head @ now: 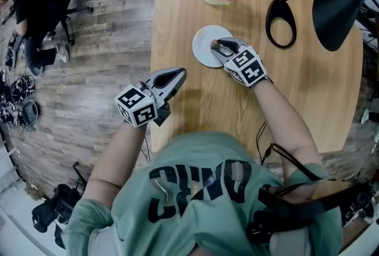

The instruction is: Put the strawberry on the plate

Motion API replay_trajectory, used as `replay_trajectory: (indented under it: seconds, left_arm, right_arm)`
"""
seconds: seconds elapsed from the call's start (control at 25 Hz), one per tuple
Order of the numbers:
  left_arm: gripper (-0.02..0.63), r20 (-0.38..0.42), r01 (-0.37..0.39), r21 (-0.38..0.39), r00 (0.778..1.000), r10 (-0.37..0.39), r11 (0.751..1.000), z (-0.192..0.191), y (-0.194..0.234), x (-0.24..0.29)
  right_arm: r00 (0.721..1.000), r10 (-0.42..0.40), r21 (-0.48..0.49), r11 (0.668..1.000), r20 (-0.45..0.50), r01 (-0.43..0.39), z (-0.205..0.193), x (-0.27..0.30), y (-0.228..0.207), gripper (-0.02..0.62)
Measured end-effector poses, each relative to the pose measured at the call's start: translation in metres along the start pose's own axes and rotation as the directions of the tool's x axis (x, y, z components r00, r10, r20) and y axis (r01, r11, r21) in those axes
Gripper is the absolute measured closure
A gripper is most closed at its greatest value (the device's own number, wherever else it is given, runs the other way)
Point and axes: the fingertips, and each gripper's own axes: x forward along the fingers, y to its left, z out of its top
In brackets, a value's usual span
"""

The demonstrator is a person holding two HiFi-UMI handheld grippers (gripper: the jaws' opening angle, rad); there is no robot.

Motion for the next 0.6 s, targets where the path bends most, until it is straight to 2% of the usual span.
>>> replay_trajectory:
  seconds: [0.24, 0.28, 0.36, 0.6]
  left_arm:
    - [0.601, -0.005, 0.003, 0.001, 1.0, -0.003, 1.0, -0.003, 0.003, 0.004]
    - [0.601, -0.006, 0.004, -0.002, 1.0, -0.004, 1.0, -0.004, 0.004, 0.005]
    - [0.601, -0.011, 0.005, -0.009, 1.0, -0.005, 1.0, -0.007, 0.005, 0.005]
    - [0.601, -0.015, 0.01, -0.015, 1.0, -0.011, 1.0, -0.009, 0.003, 0.005]
  right_arm:
    - [1.0, 0.015, -0.017, 1.0, 0.005, -0.015, -0.001, 0.004, 0.002, 0.441]
    - [1.0, 0.017, -0.021, 1.0, 0.011, -0.017, 0.001, 0.004, 0.002, 0.368]
    - [1.0, 0.01, -0.025, 1.0, 0.028, -0.009, 0.005, 0.0, 0.001, 0.305]
    - [0.998, -0.017, -0.007, 1.0, 0.062, 0.018, 0.012, -0.016, -0.004, 0.304]
